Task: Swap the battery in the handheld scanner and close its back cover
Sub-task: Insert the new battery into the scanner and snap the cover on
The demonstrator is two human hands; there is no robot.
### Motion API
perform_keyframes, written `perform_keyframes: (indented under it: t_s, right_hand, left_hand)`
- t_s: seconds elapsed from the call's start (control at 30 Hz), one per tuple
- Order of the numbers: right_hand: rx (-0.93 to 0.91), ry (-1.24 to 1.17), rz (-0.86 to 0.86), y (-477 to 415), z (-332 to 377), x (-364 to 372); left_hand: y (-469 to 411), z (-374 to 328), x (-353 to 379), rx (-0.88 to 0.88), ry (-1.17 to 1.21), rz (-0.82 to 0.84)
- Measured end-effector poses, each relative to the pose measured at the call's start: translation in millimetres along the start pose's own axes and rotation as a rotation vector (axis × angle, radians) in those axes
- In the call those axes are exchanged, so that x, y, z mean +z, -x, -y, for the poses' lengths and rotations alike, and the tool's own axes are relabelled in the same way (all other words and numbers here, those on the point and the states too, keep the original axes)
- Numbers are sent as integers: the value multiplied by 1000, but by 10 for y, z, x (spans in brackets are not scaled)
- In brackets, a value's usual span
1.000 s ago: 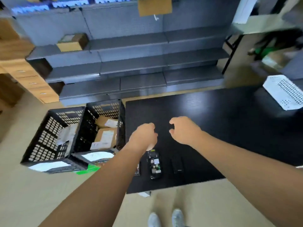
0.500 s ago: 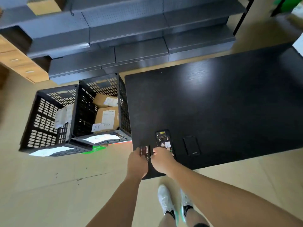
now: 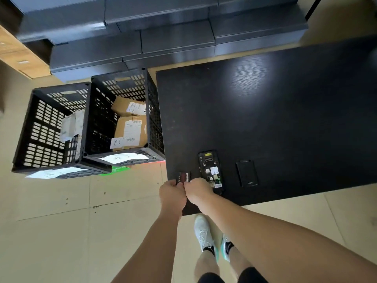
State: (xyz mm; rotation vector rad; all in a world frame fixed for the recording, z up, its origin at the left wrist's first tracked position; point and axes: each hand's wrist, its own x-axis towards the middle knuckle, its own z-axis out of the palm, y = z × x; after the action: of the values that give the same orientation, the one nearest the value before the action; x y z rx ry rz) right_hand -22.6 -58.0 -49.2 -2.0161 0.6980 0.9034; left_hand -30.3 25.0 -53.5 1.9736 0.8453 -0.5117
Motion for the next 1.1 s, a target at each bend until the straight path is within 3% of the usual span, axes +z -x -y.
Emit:
perform_keyframes:
  t_s: [0.1,0.37,0.63,1.1]
  right_hand:
    - [6,-47,-60,43,-21,34]
    - [-40,-286,-156,226,-39,-312]
    - [-67,-265,-205,240,-393,-793]
    - [-60,-244,-171,98,-778,-779]
  left_hand:
    - [-54,31,-17,-48,59,-16]
    - [153,-253,42,35,200,-96]
    - [398,-396,433,46,200,-41]
    - [405,-111,693,-45,161,27]
